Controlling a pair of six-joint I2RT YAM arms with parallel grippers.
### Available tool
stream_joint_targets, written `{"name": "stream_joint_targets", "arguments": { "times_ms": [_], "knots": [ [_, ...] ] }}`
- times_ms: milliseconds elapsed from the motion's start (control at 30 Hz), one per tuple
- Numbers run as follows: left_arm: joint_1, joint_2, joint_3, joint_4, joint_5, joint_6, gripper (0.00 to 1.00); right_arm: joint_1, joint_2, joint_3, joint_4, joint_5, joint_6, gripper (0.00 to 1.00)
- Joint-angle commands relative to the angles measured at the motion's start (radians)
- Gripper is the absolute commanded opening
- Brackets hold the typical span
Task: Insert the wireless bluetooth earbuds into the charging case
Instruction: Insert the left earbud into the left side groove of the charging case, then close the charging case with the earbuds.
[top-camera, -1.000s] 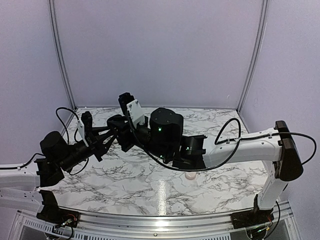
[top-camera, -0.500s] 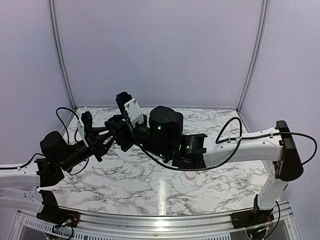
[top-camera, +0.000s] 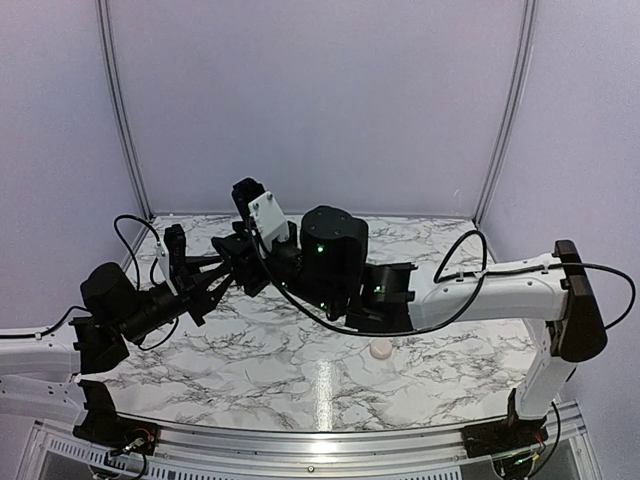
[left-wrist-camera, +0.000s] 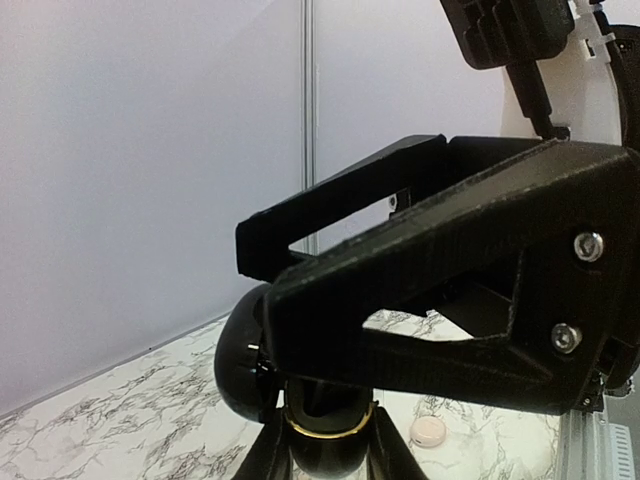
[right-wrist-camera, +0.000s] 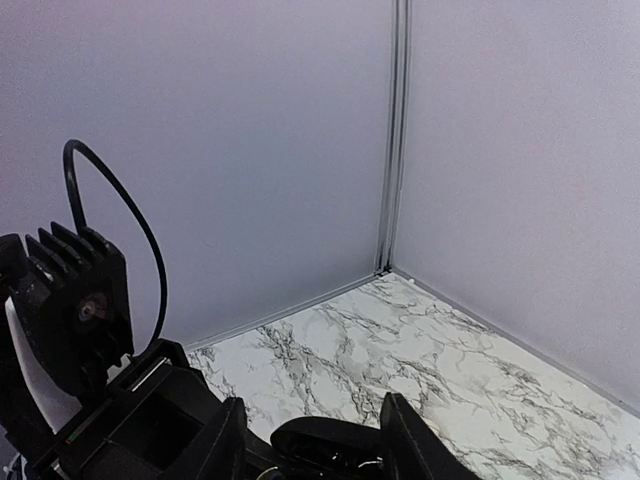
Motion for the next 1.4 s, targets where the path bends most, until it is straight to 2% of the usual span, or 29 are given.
{"name": "stream_joint_targets", "arguments": {
  "times_ms": [0, 133, 333, 633, 833, 1167, 1367],
  "knots": [
    [-0.005, -0.016, 0.01, 0.05, 0.03, -0.002, 0.0, -0.016, -0.085, 0.005, -0.053, -0.073, -0.048, 0.49],
    [-0.005, -0.027, 0.006, 0.021, 0.072, 0.003, 0.0, -0.066, -0.169, -0.04, -0.122, -0.183, -0.024, 0.53],
    [-0.006, -0.03, 0.013, -0.001, 0.174, -0.002, 0.0, -0.182, -0.278, -0.1, -0.232, -0.439, 0.015, 0.57],
    [-0.005, -0.019, 0.027, -0.022, 0.27, -0.039, 0.0, -0.225, -0.255, -0.041, -0.396, -0.691, -0.03, 0.58],
    [-0.005, -0.002, 0.051, -0.037, 0.317, -0.053, 0.0, -0.224, -0.22, -0.005, -0.455, -0.76, -0.054, 0.65],
    [-0.005, 0.017, 0.066, -0.047, 0.377, -0.071, 0.0, -0.225, -0.202, 0.003, -0.461, -0.942, -0.049, 0.65],
    [-0.006, 0.011, 0.066, -0.047, 0.373, -0.072, 0.0, -0.225, -0.19, 0.011, -0.484, -0.944, -0.058, 0.67]
  ]
}}
